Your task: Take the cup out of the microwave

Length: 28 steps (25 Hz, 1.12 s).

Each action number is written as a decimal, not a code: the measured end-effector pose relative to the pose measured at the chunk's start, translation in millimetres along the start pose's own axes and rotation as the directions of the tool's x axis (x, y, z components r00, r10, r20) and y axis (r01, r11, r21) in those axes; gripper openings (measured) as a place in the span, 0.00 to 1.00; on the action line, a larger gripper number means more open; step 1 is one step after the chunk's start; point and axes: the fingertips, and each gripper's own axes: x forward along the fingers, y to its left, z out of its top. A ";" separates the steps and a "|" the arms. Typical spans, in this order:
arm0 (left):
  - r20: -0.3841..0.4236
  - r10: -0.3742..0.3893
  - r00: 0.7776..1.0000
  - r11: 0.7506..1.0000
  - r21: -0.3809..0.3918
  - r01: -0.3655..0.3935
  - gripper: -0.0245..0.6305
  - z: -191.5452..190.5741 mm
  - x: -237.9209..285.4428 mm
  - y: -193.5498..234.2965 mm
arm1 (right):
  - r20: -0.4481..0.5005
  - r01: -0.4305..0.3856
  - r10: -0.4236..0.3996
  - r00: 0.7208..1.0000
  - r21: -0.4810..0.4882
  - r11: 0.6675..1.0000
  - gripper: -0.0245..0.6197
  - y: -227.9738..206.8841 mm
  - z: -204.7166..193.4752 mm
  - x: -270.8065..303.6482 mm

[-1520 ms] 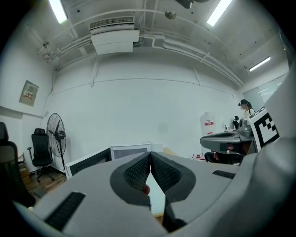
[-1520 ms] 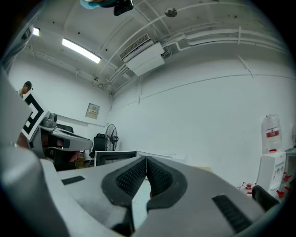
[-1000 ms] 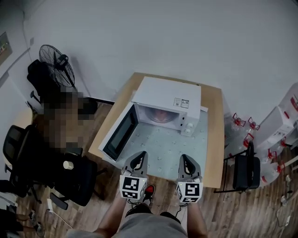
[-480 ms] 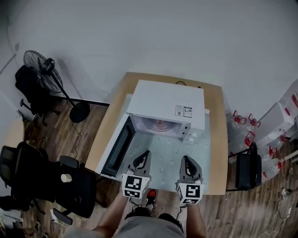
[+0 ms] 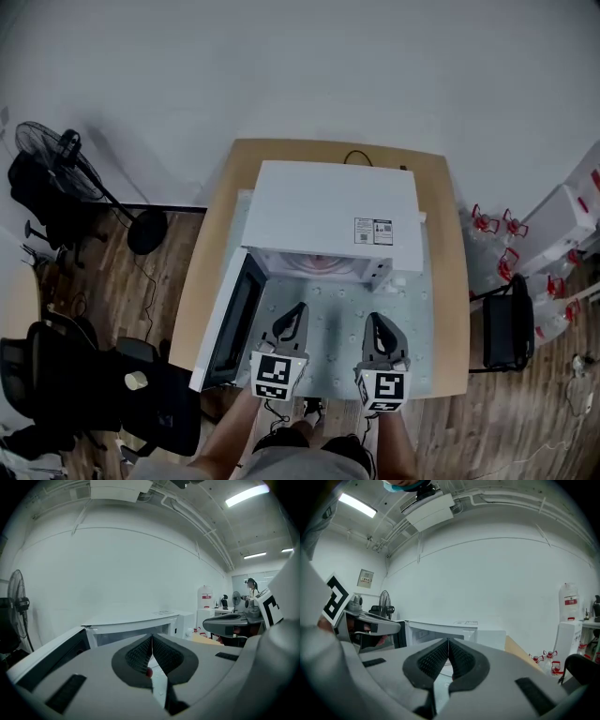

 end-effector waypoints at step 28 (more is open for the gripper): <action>-0.055 -0.064 0.996 0.998 -0.006 0.064 0.45 -52.1 139.3 39.4 | -0.097 0.072 -0.066 0.993 0.067 0.995 0.07 -19.0 -57.0 75.1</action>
